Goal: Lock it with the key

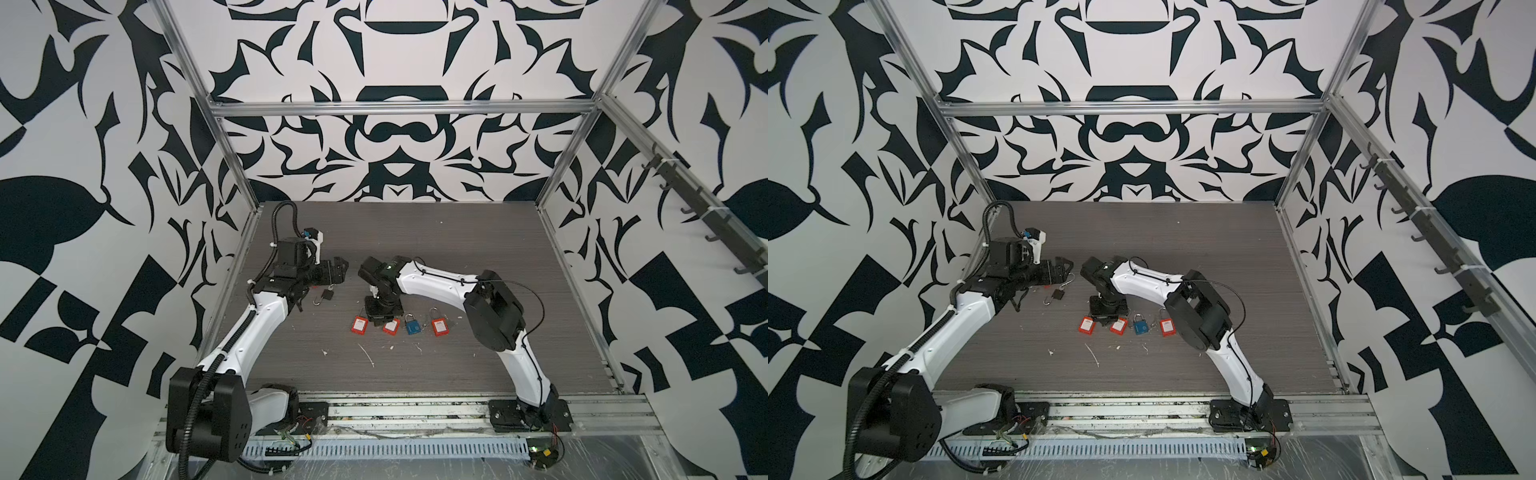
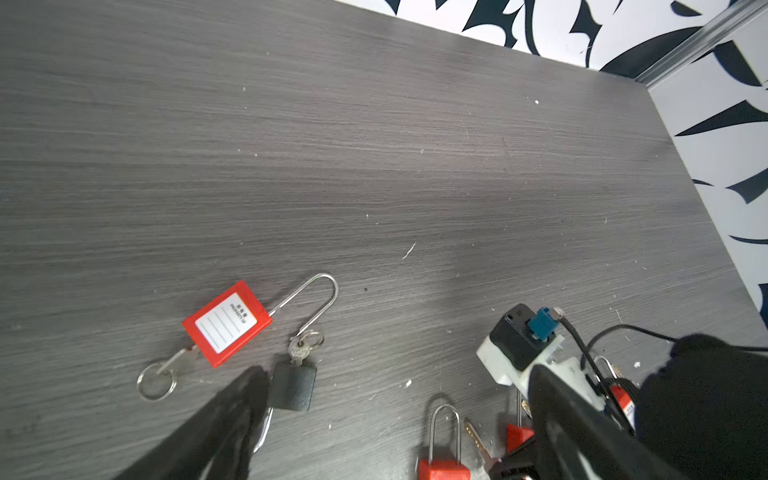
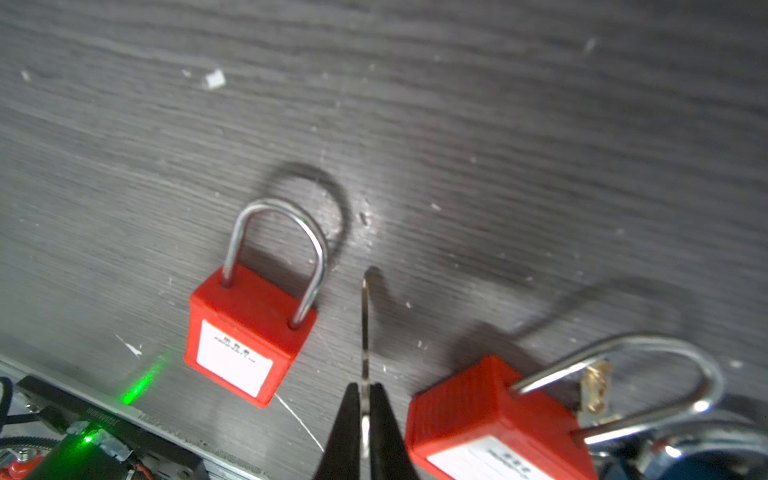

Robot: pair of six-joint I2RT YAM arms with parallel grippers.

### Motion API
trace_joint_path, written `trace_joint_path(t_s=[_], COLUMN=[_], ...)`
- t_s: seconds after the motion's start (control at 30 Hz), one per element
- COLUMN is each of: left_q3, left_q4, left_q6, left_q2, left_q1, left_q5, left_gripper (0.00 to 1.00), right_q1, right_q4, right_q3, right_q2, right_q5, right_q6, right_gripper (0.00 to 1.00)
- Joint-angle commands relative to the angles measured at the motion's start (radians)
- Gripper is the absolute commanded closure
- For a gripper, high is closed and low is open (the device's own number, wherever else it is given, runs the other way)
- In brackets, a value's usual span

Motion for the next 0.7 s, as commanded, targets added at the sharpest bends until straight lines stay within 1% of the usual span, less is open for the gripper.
trace_joint_path(t_s=[0.0, 0.2, 0.33, 0.43, 0.53, 0.57, 0.67], left_q3=[0.008, 0.006, 0.022, 0.030, 0.050, 0.059, 0.114], left_q4=[-0.059, -0.083, -0.104, -0.116, -0.152, -0.166, -0.243], left_q6=[-0.021, -0.019, -0.016, -0.005, 0.024, 0.042, 0.047], left_q2=[0.010, 0.019, 0.031, 0.036, 0.042, 0.077, 0.144], left_q1=[0.005, 0.004, 0.005, 0.006, 0.006, 0.005, 0.006], left_q5=[-0.022, -0.028, -0.030, -0.041, -0.053, -0.049, -0.105], left_gripper=[0.01, 0.01, 0.01, 0.01, 0.01, 0.01, 0.01], right_q1=[0.010, 0.018, 0.018, 0.019, 0.019, 0.018, 0.019], right_q4=[-0.045, -0.042, -0.051, -0.037, 0.006, 0.013, 0.048], right_q3=[0.045, 0.050, 0.057, 0.043, 0.003, -0.004, -0.048], right_q2=[-0.018, -0.025, -0.027, -0.064, -0.143, -0.167, -0.251], right_q5=[0.001, 0.004, 0.013, 0.054, 0.152, 0.189, 0.324], right_q6=[-0.006, -0.016, -0.027, -0.040, -0.062, -0.072, -0.113], right_gripper=[0.85, 0.77, 0.74, 0.74, 0.73, 0.72, 0.72])
